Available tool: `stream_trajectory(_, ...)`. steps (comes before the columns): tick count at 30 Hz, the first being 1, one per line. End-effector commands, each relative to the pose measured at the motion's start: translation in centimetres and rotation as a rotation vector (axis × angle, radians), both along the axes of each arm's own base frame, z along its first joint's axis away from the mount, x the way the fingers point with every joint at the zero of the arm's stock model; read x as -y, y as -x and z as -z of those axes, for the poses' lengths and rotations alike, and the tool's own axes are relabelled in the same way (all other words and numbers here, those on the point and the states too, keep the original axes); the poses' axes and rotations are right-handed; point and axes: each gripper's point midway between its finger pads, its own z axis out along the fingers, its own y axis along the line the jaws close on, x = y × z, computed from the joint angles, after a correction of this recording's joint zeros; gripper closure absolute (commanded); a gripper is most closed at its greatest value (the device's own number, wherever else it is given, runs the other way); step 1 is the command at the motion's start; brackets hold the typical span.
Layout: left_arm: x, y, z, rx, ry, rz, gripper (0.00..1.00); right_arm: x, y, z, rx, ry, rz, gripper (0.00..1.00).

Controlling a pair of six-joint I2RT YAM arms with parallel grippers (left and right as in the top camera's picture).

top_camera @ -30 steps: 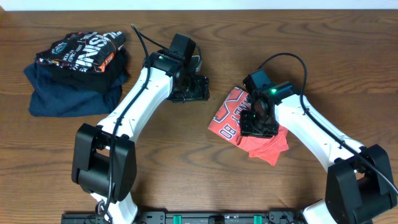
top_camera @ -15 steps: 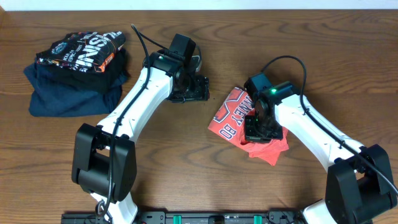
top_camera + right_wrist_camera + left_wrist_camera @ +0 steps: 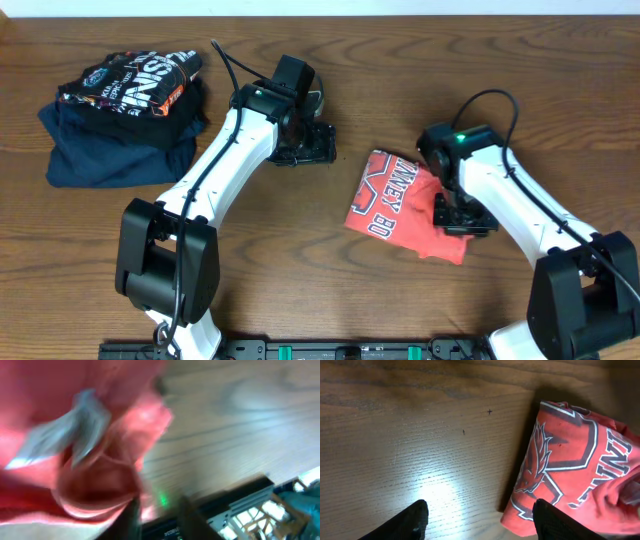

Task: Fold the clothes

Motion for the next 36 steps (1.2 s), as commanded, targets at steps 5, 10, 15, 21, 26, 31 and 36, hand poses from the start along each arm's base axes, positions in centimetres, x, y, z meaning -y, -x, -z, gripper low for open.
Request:
stream_trajectory(5, -0.2, 0.3, 0.4, -0.009, -0.006, 0.015, 0.31, 1.3, -0.2, -0.1, 0.025, 0.058, 0.051, 0.63)
stream_trajectory(10, 0.0, -0.1, 0.3, 0.009, 0.003, 0.016, 0.31, -1.5, -1.9, -0.4, 0.113, -0.119, 0.037, 0.61)
stream_trajectory(15, 1.9, -1.2, -0.7, 0.059, 0.103, 0.041, 0.31, -3.6, -4.7, -3.1, 0.322, -0.258, 0.036, 0.58)
stream_trajectory(21, 5.0, -3.0, -2.3, 0.191, 0.179, 0.093, 0.31, -3.8, -5.0, -3.7, 0.354, -0.282, -0.001, 0.63)
stream_trajectory(26, 8.1, -3.3, -2.9, 0.28, 0.196, 0.151, 0.31, -3.6, -3.6, -1.3, 0.26, -0.263, 0.001, 0.64)
stream_trajectory(31, 10.5, -2.8, -0.9, 0.28, 0.185, 0.196, 0.31, -3.3, -2.5, 0.5, 0.201, -0.253, 0.01, 0.63)
stream_trajectory(36, 11.9, -1.9, 2.9, 0.218, 0.159, 0.228, 0.31, -2.1, -1.9, 2.3, 0.199, -0.228, 0.033, 0.63)
